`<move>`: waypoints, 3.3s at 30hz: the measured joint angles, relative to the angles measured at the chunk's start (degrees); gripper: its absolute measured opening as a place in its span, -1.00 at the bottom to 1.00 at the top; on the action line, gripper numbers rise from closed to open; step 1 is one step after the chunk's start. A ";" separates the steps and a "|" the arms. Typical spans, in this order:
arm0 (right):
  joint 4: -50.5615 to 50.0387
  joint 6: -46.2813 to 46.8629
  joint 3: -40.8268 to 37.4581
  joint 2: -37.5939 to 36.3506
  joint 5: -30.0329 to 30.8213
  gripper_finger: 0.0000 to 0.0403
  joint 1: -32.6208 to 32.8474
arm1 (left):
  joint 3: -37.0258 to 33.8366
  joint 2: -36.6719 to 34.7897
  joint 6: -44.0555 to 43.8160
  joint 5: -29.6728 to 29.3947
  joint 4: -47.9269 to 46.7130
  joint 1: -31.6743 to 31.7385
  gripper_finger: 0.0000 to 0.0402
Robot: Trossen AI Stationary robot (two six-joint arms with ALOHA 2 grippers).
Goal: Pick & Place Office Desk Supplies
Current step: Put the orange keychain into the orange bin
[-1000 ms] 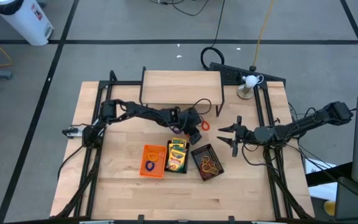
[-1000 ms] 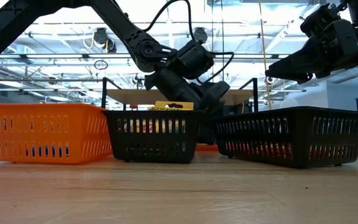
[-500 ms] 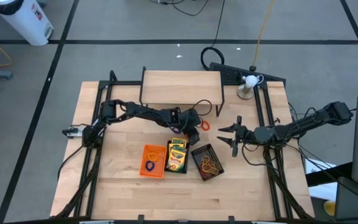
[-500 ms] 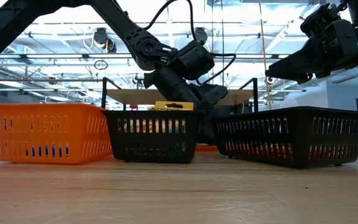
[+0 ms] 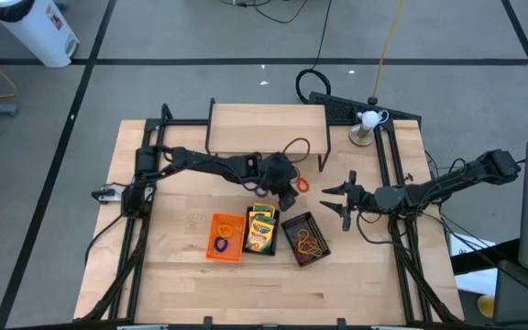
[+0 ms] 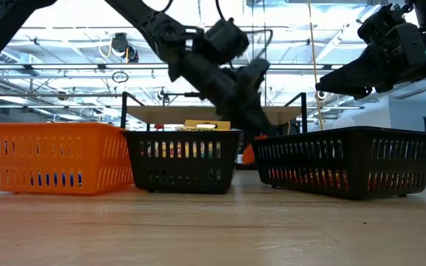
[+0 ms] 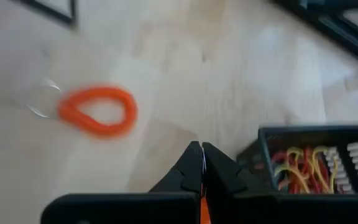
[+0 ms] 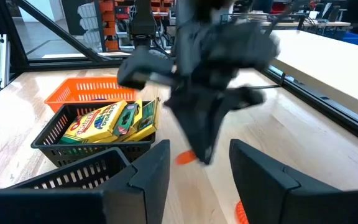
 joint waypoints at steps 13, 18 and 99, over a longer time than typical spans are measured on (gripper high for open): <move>0.52 -0.83 -0.02 0.02 0.00 -0.23 0.00 | 0.08 -13.64 3.78 -6.10 -0.46 -3.34 -1.00; 0.68 -0.83 -0.02 0.01 -0.01 -0.23 0.00 | 0.12 -18.51 5.47 -6.17 -2.84 -7.01 -1.00; -2.20 -4.95 0.00 0.40 -6.20 -0.23 -9.06 | -24.95 -23.20 13.56 -21.70 9.11 -4.52 -0.31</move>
